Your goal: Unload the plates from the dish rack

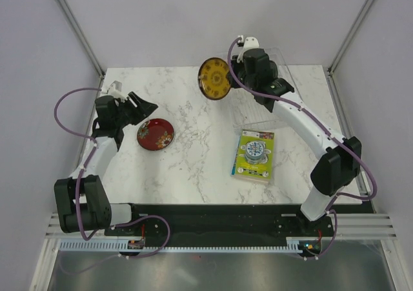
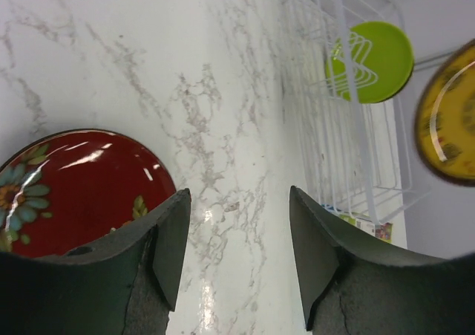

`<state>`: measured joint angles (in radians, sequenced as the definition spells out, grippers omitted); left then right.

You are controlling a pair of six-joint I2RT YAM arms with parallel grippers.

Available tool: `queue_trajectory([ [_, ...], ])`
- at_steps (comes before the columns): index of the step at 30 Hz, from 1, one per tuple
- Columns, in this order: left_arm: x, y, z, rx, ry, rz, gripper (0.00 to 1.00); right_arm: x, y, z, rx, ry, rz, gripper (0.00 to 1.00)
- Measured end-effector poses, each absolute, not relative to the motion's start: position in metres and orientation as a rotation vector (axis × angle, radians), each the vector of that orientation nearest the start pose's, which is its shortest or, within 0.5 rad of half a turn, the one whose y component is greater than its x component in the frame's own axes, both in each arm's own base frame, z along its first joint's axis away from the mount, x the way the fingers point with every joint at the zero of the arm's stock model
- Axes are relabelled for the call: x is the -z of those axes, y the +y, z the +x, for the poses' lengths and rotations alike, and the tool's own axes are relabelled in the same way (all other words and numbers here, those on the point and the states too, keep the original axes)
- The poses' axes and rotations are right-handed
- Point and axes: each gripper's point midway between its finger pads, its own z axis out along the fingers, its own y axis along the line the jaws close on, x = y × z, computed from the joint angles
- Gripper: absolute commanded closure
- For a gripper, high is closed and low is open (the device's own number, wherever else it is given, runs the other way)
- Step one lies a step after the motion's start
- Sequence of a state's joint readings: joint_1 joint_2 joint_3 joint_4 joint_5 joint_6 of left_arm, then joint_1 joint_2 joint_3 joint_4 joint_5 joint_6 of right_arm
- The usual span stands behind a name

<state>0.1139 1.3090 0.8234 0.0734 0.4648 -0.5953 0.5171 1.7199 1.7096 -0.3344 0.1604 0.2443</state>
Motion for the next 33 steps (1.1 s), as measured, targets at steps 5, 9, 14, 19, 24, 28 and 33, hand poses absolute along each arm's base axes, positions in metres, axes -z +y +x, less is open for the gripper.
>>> queue_trajectory([
  [5,-0.198,-0.080,0.391,0.889,1.929,-0.320,0.36,-0.246,0.291,0.427,-0.679,2.085,-0.181,1.00],
  [9,-0.199,-0.098,0.385,0.963,1.914,-0.282,0.34,-0.221,0.316,0.402,-0.853,2.152,-0.166,1.00],
  [14,-0.201,-0.114,0.381,1.012,1.902,-0.257,0.33,-0.228,0.344,0.388,-1.030,2.119,-0.151,1.00],
  [19,-0.198,-0.129,0.375,1.047,1.901,-0.233,0.41,-0.239,0.361,0.381,-1.142,2.075,-0.144,1.00],
  [24,-0.206,-0.135,0.371,1.079,1.871,-0.227,0.96,-0.231,0.370,0.382,-1.212,2.076,-0.111,0.98],
  [28,-0.214,-0.135,0.371,1.102,1.845,-0.222,0.98,-0.219,0.370,0.385,-1.261,2.097,-0.067,0.56],
  [33,-0.196,-0.130,0.370,1.040,1.913,-0.285,0.98,-0.218,0.371,0.381,-1.259,2.103,-0.094,0.32],
])
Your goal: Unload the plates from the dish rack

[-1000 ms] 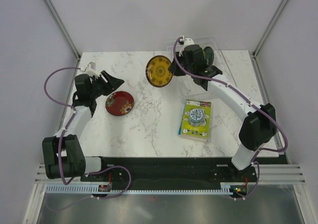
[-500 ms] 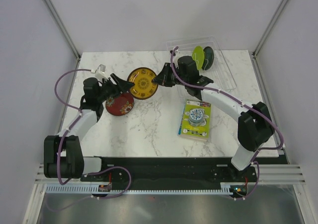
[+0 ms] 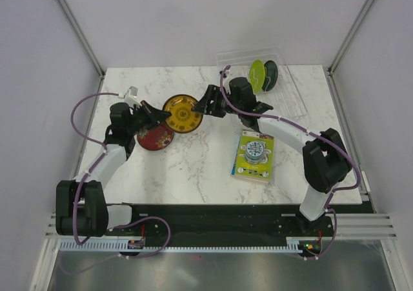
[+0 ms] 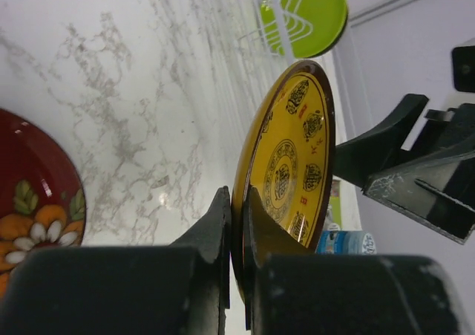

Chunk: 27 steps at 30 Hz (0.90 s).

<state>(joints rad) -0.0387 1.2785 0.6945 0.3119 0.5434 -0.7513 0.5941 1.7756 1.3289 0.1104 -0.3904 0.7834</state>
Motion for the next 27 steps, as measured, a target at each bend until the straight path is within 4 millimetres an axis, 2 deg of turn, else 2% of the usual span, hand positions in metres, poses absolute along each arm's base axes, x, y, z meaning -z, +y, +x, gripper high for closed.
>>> queue_trajectory([
  [2,-0.187,-0.123,0.370,0.983,1.945,-0.314,0.98,-0.212,0.363,0.382,-1.199,2.126,-0.097,0.29],
  [5,-0.168,-0.092,0.373,0.823,1.990,-0.407,0.98,-0.214,0.333,0.393,-1.068,2.135,-0.075,0.29],
  [7,-0.152,-0.066,0.375,0.696,2.020,-0.491,0.98,-0.227,0.303,0.403,-0.977,2.108,-0.046,0.29],
  [10,-0.137,-0.037,0.374,0.552,2.041,-0.581,0.98,-0.249,0.257,0.419,-0.846,2.051,0.005,0.29],
  [14,-0.121,-0.021,0.372,0.441,2.073,-0.622,0.98,-0.264,0.214,0.431,-0.715,2.017,0.049,0.29],
  [20,-0.082,-0.009,0.367,0.343,2.156,-0.695,0.98,-0.251,0.192,0.432,-0.630,2.064,0.055,0.29],
  [22,-0.079,-0.004,0.367,0.314,2.157,-0.709,0.96,-0.249,0.187,0.432,-0.617,2.074,0.054,0.29],
  [23,-0.077,-0.003,0.367,0.308,2.159,-0.715,0.94,-0.247,0.185,0.432,-0.610,2.079,0.054,0.29],
  [26,-0.076,-0.002,0.370,0.308,2.150,-0.718,0.71,-0.246,0.181,0.436,-0.595,2.082,0.054,0.28],
  [27,-0.074,-0.002,0.370,0.307,2.153,-0.718,0.54,-0.245,0.179,0.438,-0.590,2.084,0.055,0.28],
])
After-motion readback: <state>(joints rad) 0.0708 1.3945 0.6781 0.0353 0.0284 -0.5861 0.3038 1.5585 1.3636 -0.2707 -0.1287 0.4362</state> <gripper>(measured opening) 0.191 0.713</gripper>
